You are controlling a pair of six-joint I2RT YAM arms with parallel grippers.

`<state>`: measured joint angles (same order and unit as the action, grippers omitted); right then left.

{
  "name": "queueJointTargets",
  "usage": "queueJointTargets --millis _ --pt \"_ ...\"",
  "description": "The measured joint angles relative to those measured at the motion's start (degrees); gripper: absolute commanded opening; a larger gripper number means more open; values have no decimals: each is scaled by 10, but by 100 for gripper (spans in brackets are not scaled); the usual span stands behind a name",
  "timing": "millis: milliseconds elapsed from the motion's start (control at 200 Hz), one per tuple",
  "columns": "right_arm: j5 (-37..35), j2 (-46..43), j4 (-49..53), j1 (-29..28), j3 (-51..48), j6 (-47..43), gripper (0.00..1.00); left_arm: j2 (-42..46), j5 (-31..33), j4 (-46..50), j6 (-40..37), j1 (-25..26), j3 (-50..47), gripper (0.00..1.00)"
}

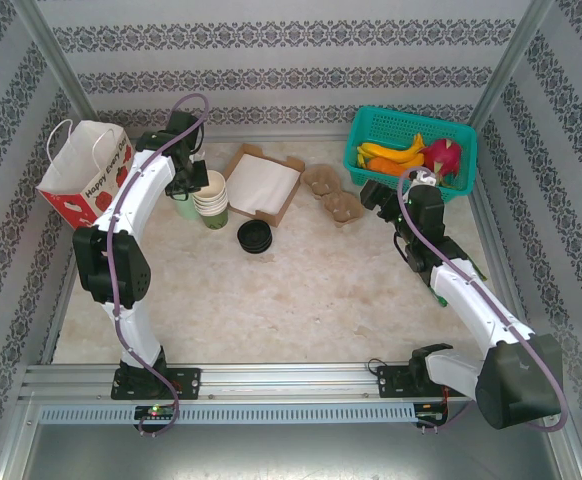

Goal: Pack the takeout coffee

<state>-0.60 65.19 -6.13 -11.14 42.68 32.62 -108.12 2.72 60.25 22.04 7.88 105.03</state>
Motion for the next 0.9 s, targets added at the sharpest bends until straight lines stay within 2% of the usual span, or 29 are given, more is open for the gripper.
queueJointTargets --millis 365,625,749,899 --pt "-5 -6 2 0 0 1 98 28 -57 -22 4 -9 -15 0" --pt "-12 -5 5 0 0 2 98 67 -75 -30 9 -28 -26 0" --pt "12 6 11 0 9 0 98 74 -83 -30 9 -32 -27 0" --pt "74 38 17 -5 33 -15 98 89 -99 -30 8 -34 -26 0"
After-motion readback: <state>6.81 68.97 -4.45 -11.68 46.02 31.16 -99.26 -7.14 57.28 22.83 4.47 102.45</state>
